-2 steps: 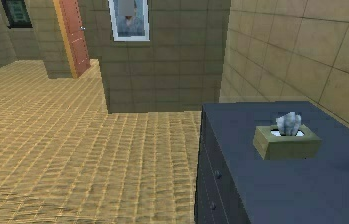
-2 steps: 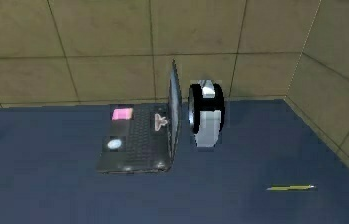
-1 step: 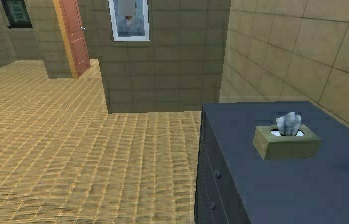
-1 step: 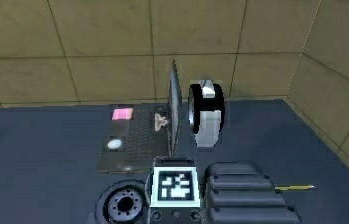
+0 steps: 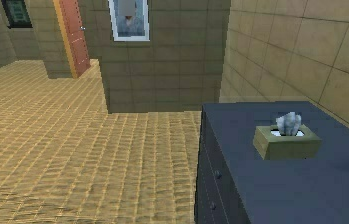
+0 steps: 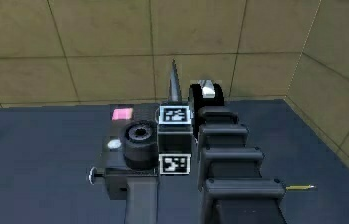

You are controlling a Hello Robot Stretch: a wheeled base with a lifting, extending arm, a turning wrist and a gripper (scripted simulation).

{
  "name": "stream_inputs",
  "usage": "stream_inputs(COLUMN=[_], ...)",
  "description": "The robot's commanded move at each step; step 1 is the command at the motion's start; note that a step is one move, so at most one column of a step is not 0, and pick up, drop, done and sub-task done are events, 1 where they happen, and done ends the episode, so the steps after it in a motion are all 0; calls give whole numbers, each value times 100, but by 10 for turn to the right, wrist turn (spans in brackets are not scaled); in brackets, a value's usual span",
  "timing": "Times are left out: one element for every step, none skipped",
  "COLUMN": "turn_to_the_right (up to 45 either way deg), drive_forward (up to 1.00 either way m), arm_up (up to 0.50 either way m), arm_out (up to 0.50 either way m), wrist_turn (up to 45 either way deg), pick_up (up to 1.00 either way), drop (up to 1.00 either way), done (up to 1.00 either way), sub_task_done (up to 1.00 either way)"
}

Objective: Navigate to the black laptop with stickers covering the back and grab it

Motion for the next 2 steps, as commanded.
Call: stream_inputs(turn_to_the_right=[0,0], drive_forward=[0,0], arm_up=[0,0], arm_out=[0,0], wrist_turn=[450,450], pick_up=[0,0], drop=[0,0], done=[0,0], sub_task_done=[0,0])
